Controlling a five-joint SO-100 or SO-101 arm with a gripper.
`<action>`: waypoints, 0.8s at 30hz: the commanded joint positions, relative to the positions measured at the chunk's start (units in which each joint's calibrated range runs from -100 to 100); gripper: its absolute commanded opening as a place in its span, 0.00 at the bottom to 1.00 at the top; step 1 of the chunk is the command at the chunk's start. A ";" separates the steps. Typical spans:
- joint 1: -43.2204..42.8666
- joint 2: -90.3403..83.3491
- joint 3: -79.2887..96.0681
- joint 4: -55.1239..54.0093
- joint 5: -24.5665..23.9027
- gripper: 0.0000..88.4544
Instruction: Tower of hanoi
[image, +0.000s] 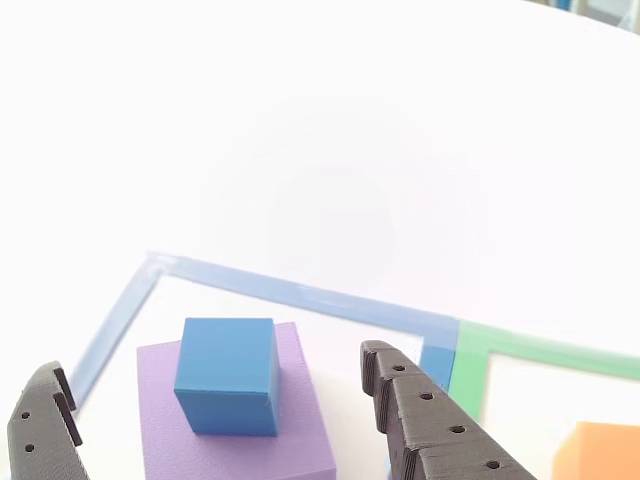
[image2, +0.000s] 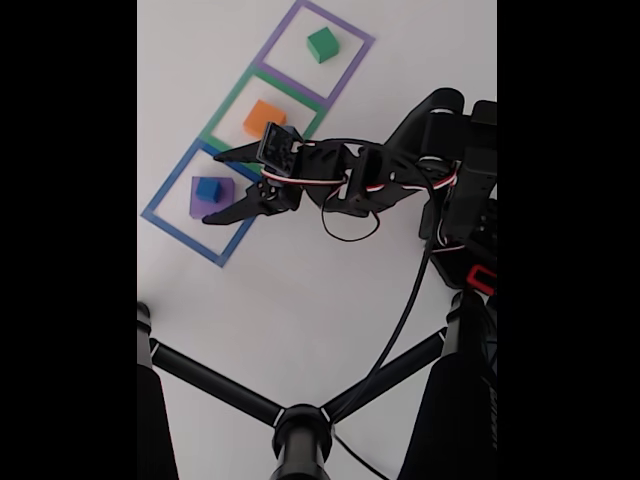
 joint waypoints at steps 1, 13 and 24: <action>-1.08 0.51 -1.78 -2.63 0.59 0.36; -2.23 3.41 -3.15 -4.24 0.59 0.36; -2.61 6.24 -5.97 -4.33 0.59 0.36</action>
